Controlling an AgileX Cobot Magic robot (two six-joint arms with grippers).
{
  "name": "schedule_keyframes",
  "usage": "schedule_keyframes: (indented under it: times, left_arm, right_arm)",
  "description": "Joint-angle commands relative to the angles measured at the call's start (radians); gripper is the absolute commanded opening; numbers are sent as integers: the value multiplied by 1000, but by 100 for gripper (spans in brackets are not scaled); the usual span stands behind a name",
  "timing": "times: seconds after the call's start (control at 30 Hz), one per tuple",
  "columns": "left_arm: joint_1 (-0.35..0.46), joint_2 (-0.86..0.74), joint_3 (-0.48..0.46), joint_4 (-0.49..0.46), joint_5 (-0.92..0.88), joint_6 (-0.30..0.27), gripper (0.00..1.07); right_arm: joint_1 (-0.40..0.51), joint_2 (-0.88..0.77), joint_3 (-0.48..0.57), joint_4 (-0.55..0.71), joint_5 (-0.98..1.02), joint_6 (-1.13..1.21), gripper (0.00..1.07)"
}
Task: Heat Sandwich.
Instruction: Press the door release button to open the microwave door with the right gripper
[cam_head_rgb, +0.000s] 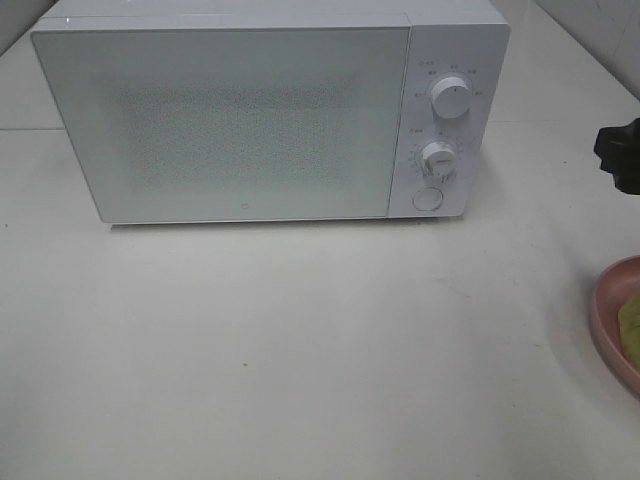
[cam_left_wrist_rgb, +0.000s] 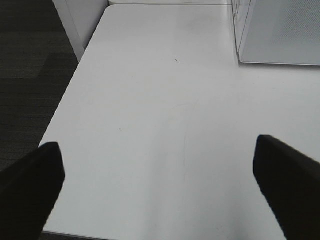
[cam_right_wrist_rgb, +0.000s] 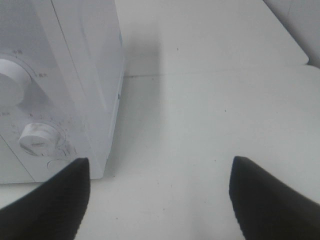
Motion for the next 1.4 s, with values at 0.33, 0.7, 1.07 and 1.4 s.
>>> schedule_keyframes:
  times: [0.33, 0.7, 1.07, 1.4]
  left_arm:
    - [4, -29, 3, 2, -11, 1, 98]
    - [4, -29, 3, 2, -11, 1, 98]
    - [4, -29, 3, 2, -11, 1, 98]
    - [4, -29, 3, 2, -11, 1, 98]
  right_arm:
    - [223, 107, 73, 241, -328, -260, 73]
    - [461, 255, 90, 564, -537, -415, 73]
    - [646, 397, 90, 775, -711, -419, 73]
    - [769, 466, 88, 845, -755, -418, 72]
